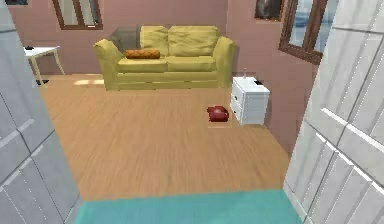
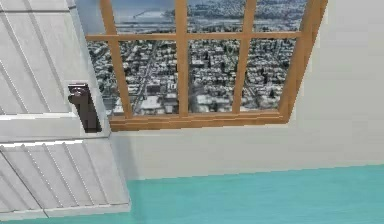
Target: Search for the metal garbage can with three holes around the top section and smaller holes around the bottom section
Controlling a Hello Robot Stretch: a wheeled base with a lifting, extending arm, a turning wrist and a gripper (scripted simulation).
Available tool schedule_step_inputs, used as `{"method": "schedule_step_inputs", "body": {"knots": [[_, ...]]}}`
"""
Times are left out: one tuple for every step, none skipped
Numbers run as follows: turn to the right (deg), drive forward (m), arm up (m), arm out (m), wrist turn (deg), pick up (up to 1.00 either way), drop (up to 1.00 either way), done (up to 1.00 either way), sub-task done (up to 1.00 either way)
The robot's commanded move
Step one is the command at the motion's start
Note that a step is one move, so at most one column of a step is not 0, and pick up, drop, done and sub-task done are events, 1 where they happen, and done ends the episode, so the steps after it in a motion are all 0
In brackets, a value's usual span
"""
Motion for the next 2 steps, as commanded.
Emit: {"method": "schedule_step_inputs", "body": {"knots": [[0.0,0.55,0.00,0.00,0.0,0.00,0.00,0.00,0.00],[-9.0,0.00,0.00,0.00,0.0,0.00,0.00,0.00,0.00]]}}
